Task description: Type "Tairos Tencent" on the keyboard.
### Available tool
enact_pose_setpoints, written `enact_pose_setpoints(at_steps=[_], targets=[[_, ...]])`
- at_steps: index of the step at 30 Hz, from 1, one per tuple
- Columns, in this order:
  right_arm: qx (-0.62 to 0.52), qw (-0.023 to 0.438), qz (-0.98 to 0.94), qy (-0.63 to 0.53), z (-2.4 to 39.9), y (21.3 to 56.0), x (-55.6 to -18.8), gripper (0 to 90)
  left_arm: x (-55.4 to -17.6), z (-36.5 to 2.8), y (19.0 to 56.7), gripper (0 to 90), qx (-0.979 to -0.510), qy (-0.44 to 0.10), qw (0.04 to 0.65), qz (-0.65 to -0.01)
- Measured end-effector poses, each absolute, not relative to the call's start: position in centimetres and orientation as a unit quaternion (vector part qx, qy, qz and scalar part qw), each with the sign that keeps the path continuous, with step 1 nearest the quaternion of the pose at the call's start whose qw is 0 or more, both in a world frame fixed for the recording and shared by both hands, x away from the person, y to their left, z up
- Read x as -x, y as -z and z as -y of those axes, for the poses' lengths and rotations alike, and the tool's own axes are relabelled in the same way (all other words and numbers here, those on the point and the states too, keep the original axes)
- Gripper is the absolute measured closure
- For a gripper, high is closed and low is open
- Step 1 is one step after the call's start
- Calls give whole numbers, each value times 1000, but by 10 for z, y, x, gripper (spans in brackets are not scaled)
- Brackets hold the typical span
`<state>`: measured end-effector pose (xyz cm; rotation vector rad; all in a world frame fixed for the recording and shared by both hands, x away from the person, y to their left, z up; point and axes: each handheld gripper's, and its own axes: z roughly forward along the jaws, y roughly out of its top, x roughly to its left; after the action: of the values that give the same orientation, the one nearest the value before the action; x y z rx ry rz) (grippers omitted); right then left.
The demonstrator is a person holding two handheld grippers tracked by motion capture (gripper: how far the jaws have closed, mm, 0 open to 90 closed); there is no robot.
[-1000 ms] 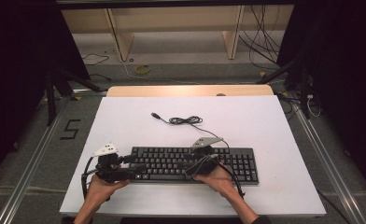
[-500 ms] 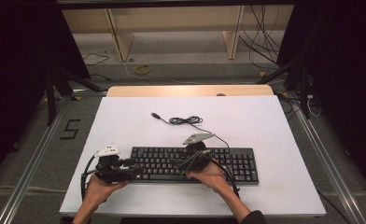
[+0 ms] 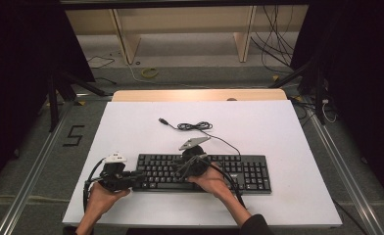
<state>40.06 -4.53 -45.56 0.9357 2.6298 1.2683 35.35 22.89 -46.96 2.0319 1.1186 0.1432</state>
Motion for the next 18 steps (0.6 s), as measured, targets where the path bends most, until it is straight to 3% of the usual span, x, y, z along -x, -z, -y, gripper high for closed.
enact_pose_setpoints(at_steps=[8,18], targets=[[-308,37,-863,-397,37,462,-407,895,-354,-227,472,875,-813,-56,378,-439],[-302,41,-872,-383,26,465,-411,900,-356,-225,475,890,-820,-54,365,-438]])
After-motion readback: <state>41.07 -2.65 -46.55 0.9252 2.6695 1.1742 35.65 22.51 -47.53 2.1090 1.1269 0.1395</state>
